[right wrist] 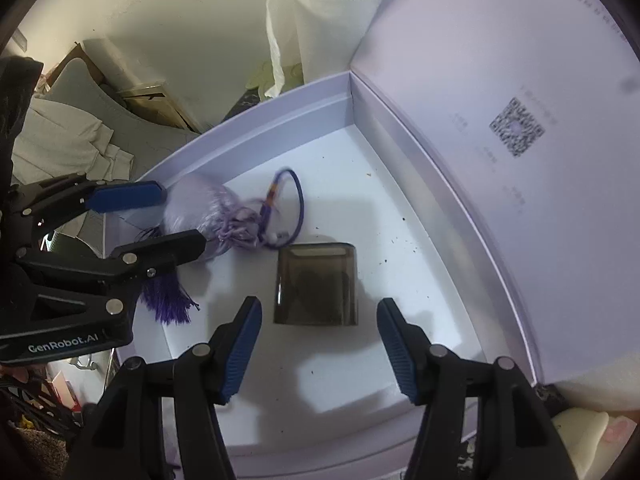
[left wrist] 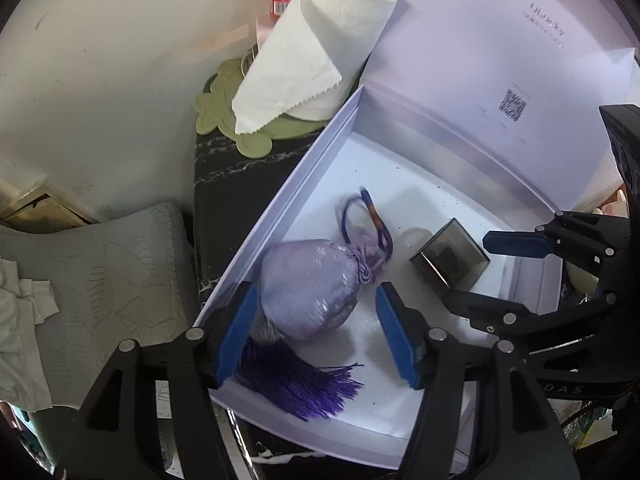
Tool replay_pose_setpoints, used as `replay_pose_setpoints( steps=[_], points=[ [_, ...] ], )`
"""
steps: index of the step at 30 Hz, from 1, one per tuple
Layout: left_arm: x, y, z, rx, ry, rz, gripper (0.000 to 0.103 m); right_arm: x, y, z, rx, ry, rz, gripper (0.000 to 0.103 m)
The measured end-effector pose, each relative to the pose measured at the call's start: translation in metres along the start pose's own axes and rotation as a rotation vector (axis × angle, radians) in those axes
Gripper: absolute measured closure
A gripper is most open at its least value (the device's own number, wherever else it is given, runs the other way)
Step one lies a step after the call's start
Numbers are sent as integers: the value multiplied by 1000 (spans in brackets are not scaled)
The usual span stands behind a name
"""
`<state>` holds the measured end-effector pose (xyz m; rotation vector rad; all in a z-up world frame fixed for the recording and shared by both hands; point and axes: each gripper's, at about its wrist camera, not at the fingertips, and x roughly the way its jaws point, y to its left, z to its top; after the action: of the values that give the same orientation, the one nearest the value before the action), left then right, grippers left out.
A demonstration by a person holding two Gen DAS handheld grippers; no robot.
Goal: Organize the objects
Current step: 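Open the left tool releasing the pouch while the right tool releases the case, then move both tools back toward the snack packets on the table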
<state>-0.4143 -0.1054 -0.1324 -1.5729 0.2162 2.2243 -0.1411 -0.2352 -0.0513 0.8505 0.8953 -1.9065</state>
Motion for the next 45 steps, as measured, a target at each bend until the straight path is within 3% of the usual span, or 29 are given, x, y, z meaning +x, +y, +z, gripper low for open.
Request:
replay_pose_setpoints(
  steps=[21,45],
  points=[
    [-111,-42,-16,51,-122,17,40,-107,17,-33,-56,-115,-44,42],
    [-189,-139,-90,127,-177,-58,40,-203,5,-144,15,-204,-125,42]
  ],
)
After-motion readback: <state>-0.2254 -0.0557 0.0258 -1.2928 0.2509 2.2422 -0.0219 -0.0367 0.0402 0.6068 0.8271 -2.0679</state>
